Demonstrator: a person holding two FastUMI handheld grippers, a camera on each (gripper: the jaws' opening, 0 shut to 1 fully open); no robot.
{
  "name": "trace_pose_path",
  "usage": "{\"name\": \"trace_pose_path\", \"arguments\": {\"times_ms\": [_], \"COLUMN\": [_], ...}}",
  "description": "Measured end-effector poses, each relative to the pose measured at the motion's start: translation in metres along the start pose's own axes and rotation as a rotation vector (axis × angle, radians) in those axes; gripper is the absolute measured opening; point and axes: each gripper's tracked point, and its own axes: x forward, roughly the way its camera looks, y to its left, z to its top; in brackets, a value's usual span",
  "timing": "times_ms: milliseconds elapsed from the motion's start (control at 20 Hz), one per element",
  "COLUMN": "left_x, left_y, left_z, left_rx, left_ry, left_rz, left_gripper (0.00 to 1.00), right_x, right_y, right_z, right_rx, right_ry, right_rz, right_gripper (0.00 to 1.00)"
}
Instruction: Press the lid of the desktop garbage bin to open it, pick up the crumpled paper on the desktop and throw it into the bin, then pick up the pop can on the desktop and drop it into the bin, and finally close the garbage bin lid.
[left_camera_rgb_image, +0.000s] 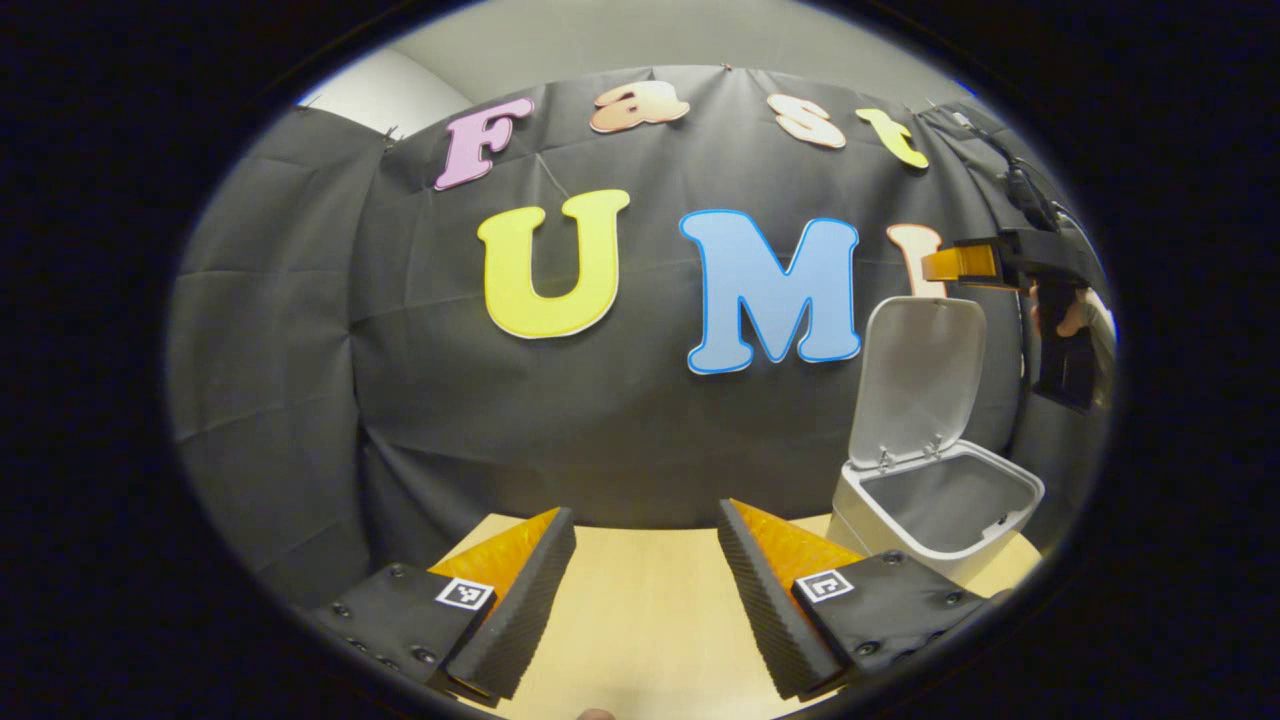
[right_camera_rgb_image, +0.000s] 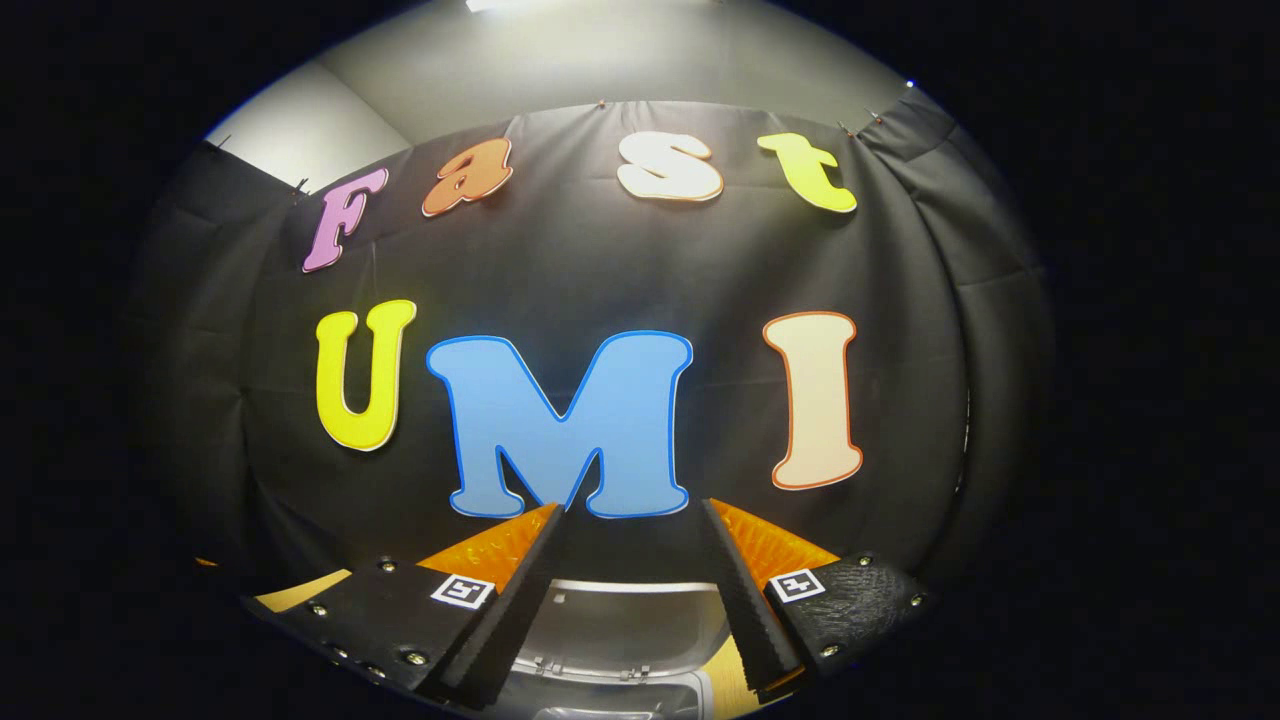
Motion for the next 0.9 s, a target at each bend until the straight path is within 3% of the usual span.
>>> {"name": "trace_pose_path", "arguments": {"times_ms": [500,900], "left_x": [-0.001,0.002], "left_y": [0.003,-0.006], "left_z": [-0.001,0.0], "left_rx": [-0.009,-0.004], "left_ry": [-0.001,-0.007], "left_rz": [0.011,-0.013], "left_gripper": [0.97,0.97], "right_x": [0.013,-0.011], "right_y": [0.004,0.007], "right_z": [-0.022,-0.03], "right_rx": [-0.043,-0.016], "right_ry": [0.07,0.113], "right_rz": [0.001,0.017], "right_gripper": [0.85,0.86]}}
